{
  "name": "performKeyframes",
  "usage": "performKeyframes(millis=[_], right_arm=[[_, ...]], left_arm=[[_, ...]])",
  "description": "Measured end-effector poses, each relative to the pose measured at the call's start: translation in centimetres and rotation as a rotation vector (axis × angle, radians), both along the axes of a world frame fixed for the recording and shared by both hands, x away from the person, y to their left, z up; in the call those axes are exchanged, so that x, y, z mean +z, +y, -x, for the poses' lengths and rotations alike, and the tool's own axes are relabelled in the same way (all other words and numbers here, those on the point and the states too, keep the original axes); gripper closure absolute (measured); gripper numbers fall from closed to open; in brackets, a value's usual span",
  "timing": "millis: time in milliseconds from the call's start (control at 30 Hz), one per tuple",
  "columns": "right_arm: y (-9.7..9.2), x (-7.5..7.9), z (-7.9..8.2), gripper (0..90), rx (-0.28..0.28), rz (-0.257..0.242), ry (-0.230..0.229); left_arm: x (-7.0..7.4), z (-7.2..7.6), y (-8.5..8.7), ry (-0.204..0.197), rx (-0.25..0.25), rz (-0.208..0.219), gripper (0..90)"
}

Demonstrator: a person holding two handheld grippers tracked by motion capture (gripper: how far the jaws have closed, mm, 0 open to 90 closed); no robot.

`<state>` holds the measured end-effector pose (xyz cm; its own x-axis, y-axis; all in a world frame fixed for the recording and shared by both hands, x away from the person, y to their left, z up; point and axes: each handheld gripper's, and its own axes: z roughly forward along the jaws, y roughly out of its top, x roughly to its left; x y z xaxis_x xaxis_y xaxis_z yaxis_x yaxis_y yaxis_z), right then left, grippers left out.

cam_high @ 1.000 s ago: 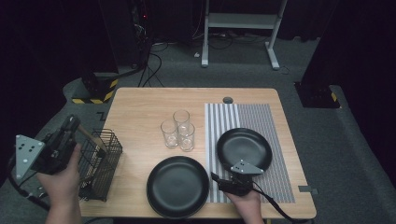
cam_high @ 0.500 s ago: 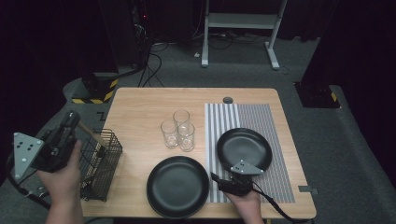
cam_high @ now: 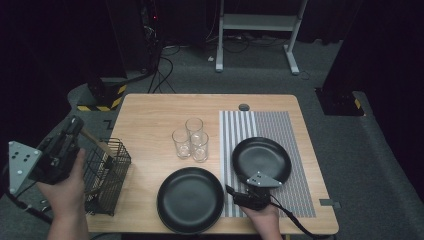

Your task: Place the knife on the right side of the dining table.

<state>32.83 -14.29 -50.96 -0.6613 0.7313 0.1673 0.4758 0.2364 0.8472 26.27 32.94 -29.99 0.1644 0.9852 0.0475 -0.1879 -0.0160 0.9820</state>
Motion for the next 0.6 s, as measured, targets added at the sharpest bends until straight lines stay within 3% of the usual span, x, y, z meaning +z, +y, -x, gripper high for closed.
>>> performKeyframes(millis=[600], right_arm=[[0.0, 0.0, 0.1, 34.6, 0.000, 0.002, -0.001]], left_arm=[[0.5, -0.4, -1.3, -0.006, -0.043, 0.003, 83.5]])
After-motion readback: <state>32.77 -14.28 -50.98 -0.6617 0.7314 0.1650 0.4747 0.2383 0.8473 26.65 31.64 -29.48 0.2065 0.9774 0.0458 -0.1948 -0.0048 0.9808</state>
